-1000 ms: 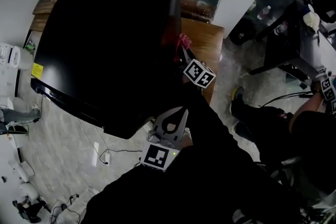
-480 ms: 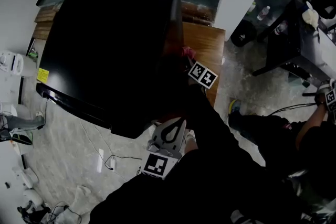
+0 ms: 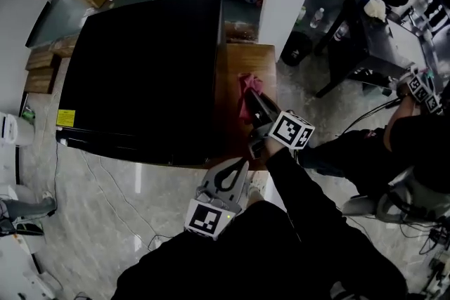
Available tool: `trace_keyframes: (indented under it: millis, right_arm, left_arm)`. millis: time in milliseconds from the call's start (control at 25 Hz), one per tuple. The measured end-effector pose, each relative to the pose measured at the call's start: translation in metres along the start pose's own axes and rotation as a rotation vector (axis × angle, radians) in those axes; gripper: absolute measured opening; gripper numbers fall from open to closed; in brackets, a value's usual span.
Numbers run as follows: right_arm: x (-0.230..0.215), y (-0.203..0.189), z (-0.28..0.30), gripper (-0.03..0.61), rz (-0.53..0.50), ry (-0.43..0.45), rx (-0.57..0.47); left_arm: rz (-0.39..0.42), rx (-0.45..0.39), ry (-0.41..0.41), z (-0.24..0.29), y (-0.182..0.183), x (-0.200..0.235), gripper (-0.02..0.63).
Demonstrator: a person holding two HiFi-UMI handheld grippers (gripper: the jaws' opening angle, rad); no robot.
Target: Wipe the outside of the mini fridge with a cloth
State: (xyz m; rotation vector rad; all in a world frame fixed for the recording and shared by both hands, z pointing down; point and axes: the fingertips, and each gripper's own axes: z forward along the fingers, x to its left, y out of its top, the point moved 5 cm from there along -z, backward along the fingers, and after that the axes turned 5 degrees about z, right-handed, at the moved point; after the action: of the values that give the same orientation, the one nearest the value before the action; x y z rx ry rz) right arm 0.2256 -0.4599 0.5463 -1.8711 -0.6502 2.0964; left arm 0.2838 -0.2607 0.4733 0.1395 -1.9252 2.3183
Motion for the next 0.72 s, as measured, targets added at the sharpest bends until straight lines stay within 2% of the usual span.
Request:
trace_keyframes:
  millis: [120,440,600,720]
  right_arm:
    - [0.043,-0.006,-0.024,0.078,0.056,0.048,-0.022]
    - [0.148,-0.021,-0.064,0.078,-0.006,0.197,-0.131]
    - [0.171,-0.035,-0.067,0.078,-0.017,0.227,-0.142]
    - [0.160,-0.044,-0.064,0.077,0.004,0.197,-0.135]
  left_arm:
    - [0.020,-0.011,-0.048,-0.018,0.010,-0.005,0.006]
    - [0.114,-0.064,-0.131,-0.081,0.017,0.003,0.006]
    - [0.122,-0.088,-0.128,-0.106,0.020,0.008,0.006]
    - [0.143,-0.089,-0.111,-0.110,0.020,0.010,0.006]
